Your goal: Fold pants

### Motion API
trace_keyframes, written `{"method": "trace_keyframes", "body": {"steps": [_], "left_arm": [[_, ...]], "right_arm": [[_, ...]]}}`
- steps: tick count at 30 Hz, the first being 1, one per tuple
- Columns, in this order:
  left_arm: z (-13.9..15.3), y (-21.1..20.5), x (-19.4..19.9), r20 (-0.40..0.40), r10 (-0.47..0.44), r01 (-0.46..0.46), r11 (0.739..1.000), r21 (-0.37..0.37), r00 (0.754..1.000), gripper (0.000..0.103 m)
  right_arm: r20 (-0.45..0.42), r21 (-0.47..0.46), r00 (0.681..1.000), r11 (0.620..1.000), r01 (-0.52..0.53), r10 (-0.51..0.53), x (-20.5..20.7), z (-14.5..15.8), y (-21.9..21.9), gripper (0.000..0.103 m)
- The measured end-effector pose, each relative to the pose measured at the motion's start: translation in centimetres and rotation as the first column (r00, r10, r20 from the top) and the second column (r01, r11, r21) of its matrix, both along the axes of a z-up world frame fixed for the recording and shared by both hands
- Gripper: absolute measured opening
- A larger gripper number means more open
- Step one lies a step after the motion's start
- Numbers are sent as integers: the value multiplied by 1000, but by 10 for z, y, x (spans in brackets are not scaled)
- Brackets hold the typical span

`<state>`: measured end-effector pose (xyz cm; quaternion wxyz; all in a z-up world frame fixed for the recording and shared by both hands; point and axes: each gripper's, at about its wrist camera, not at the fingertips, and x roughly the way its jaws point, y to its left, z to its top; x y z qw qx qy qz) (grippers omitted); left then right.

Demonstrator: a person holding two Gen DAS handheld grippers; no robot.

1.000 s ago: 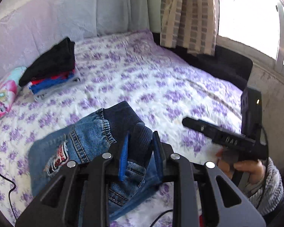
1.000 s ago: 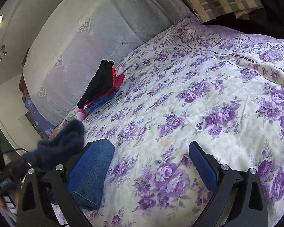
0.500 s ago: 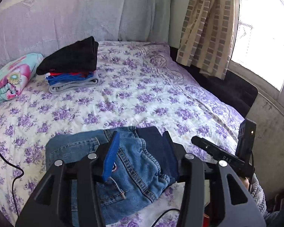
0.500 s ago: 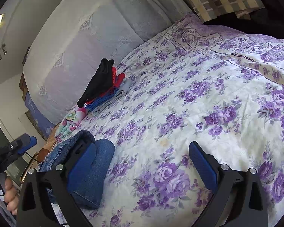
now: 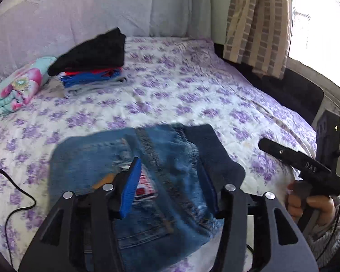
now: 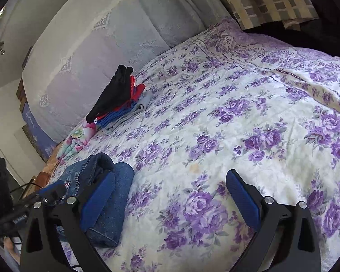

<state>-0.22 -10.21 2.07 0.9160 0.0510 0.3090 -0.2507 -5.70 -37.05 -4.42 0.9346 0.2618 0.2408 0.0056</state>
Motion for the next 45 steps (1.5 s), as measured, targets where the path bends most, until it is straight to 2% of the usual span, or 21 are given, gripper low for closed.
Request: {"method": "trace_keyframes", "body": {"steps": [1,3,6,9,14,18,22,26,37,45], "left_arm": [[8,12,-3,43,43,-43,999,1,998,65],[18,39,-6,94,116,-117,993,0,989,82],[14,68,-4,79,178,-181,983,29,981,82],[-4,86,-3,35,225,-226,973,45,974,82],[-21,97,3,-27,229,-229,973,12,973,89],[-26,99,5,-37,227,-227,974,-1,973,94],[-30,102,8,-55,228,-229,973,-16,972,96],[-32,101,9,-58,228,-229,973,-13,972,96],[-33,101,8,-58,241,-242,970,-4,969,98],[-32,103,8,-62,249,-250,968,-3,966,99]], "right_arm": [[6,-25,1000,1000,10,-10,-2,5,4,99],[32,-72,999,997,-4,7,-5,16,16,99],[41,-148,998,988,-49,56,1,34,41,99],[45,-226,992,969,-101,114,18,49,69,99],[41,-299,982,940,-166,186,38,65,105,99],[8,-328,982,928,-176,190,45,59,116,99],[-129,-330,977,922,-202,168,64,30,116,99],[-174,-175,963,956,-237,207,74,9,102,99],[-134,-191,972,958,-215,192,54,19,101,99],[-110,-91,982,983,-162,152,24,16,73,99]]}}
